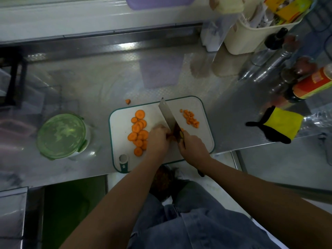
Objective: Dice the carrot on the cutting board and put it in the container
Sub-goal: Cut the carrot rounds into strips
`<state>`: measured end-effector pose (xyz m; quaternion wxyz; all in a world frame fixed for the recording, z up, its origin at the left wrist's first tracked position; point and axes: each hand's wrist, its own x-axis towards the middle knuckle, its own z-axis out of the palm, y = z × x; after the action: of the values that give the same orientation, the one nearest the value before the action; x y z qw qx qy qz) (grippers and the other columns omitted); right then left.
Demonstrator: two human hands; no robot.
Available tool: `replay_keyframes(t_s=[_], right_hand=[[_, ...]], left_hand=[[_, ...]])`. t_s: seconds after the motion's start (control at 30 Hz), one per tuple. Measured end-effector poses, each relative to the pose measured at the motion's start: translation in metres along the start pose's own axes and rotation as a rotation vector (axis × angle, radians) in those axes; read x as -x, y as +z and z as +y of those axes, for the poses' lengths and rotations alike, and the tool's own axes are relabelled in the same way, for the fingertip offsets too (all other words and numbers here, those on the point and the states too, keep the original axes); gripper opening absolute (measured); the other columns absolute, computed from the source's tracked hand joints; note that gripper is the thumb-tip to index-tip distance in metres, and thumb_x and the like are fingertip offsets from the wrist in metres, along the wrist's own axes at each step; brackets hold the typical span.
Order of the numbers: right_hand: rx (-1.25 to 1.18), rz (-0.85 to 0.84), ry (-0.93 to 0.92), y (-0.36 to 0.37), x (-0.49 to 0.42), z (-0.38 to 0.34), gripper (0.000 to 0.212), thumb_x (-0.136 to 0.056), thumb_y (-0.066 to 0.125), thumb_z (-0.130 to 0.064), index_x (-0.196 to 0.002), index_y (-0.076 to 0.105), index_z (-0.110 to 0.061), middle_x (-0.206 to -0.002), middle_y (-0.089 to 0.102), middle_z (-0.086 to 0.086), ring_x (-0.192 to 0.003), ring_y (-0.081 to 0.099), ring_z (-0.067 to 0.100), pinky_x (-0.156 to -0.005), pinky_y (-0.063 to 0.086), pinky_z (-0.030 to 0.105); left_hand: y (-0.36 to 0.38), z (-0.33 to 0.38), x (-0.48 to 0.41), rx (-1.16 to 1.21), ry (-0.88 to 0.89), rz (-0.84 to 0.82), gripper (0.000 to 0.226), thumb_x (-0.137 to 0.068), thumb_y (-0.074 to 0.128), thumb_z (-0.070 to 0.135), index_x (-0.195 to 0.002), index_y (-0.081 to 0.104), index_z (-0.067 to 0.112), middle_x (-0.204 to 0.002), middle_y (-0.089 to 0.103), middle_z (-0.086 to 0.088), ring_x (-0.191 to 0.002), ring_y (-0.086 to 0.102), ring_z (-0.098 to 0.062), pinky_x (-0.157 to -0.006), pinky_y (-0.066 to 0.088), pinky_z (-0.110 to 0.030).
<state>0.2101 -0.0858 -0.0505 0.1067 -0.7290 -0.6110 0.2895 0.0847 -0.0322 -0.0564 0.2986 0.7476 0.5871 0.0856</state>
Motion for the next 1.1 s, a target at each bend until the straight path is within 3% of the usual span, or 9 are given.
replay_keyframes(t_s=[0.13,0.23,0.47,0.63,0.8,1.1], right_hand=[[-0.017,0.007,-0.007,-0.008,-0.002,0.000,0.030,-0.097,0.042,-0.020,-0.121,0.050,-0.003,-0.072,0.051,0.008,-0.059,0.044,0.021,-0.055,0.032,0.031],[0.000,0.014,-0.022,-0.017,0.001,-0.001,0.023,-0.096,0.043,-0.019,-0.110,0.052,-0.003,-0.070,0.050,0.006,-0.057,0.041,0.018,-0.056,0.030,0.030],[-0.005,-0.012,-0.046,-0.016,0.006,-0.003,0.031,-0.097,0.044,-0.021,-0.121,0.049,-0.001,-0.071,0.051,0.007,-0.053,0.039,0.016,-0.046,0.024,0.028],[-0.005,-0.029,-0.029,-0.011,0.006,-0.005,0.037,-0.096,0.044,-0.020,-0.129,0.044,-0.003,-0.074,0.051,0.006,-0.062,0.046,0.020,-0.057,0.033,0.030],[0.018,-0.041,-0.029,-0.003,0.003,-0.008,0.045,-0.096,0.042,-0.020,-0.139,0.036,-0.007,-0.089,0.061,0.014,-0.073,0.055,0.027,-0.060,0.037,0.033],[0.039,-0.008,-0.039,0.003,0.000,0.000,0.052,-0.097,0.041,-0.022,-0.145,0.030,-0.007,-0.092,0.063,0.018,-0.077,0.059,0.032,-0.063,0.042,0.036]], left_hand=[[-0.001,0.001,0.003,0.057,0.022,0.046,0.014,-0.080,0.068,0.012,-0.089,0.077,0.015,-0.091,0.064,-0.010,-0.082,0.060,-0.026,-0.069,0.042,-0.031],[-0.001,0.002,0.003,0.053,-0.006,0.047,0.014,-0.081,0.067,0.011,-0.090,0.076,0.014,-0.094,0.064,-0.010,-0.085,0.060,-0.026,-0.072,0.043,-0.031],[-0.004,0.004,0.001,0.017,-0.057,0.025,0.016,-0.088,0.062,0.019,-0.093,0.074,0.009,-0.097,0.063,-0.013,-0.089,0.060,-0.029,-0.074,0.041,-0.034],[-0.006,0.005,0.001,-0.008,-0.085,0.019,0.017,-0.089,0.060,0.018,-0.094,0.073,0.009,-0.100,0.064,-0.011,-0.091,0.060,-0.027,-0.074,0.038,-0.031],[-0.004,0.004,0.000,-0.021,-0.078,0.014,0.018,-0.088,0.060,0.018,-0.094,0.073,0.007,-0.100,0.064,-0.013,-0.091,0.059,-0.029,-0.075,0.041,-0.035],[-0.002,-0.004,0.009,0.074,0.007,0.075,0.014,-0.081,0.068,0.013,-0.092,0.071,0.006,-0.093,0.063,-0.015,-0.083,0.060,-0.031,-0.066,0.038,-0.030]])
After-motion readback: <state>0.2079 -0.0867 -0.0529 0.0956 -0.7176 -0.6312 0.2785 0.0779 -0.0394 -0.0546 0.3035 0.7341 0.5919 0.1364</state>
